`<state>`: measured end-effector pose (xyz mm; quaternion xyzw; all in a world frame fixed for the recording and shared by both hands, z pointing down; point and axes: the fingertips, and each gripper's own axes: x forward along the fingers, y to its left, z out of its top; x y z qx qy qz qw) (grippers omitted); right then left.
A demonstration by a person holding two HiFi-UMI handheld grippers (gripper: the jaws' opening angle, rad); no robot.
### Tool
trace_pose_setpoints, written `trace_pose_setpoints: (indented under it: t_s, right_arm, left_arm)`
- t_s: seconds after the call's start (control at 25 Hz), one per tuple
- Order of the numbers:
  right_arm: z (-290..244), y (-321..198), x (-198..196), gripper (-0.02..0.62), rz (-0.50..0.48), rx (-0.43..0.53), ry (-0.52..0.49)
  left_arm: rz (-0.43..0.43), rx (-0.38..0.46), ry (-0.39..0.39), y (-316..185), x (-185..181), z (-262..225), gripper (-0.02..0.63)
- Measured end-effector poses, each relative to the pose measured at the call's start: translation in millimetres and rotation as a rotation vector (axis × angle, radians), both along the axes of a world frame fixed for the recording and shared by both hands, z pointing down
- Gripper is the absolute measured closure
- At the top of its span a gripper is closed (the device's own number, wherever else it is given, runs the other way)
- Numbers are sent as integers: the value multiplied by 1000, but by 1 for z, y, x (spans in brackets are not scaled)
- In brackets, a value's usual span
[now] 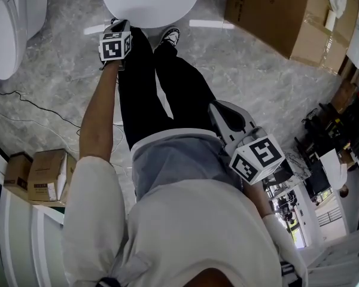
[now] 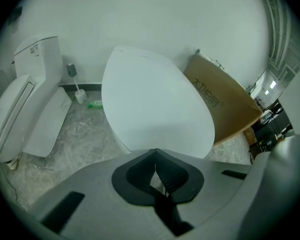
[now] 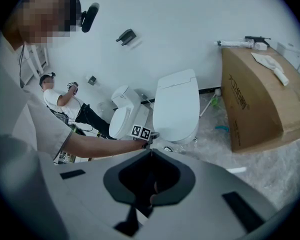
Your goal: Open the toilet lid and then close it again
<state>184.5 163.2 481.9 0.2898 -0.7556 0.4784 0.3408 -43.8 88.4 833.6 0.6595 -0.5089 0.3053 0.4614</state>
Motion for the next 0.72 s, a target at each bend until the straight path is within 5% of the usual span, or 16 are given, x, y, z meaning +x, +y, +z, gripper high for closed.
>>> trace_pose_setpoints:
  t_s: [0.44, 0.72]
  right_arm:
    - [0, -5, -17, 584, 10, 5, -25]
    - [-8, -18, -12, 584, -96, 154, 56]
  left_arm:
    - [43, -22, -26, 0, 1, -2, 597]
    - [-43, -17, -7, -4, -5, -28, 597]
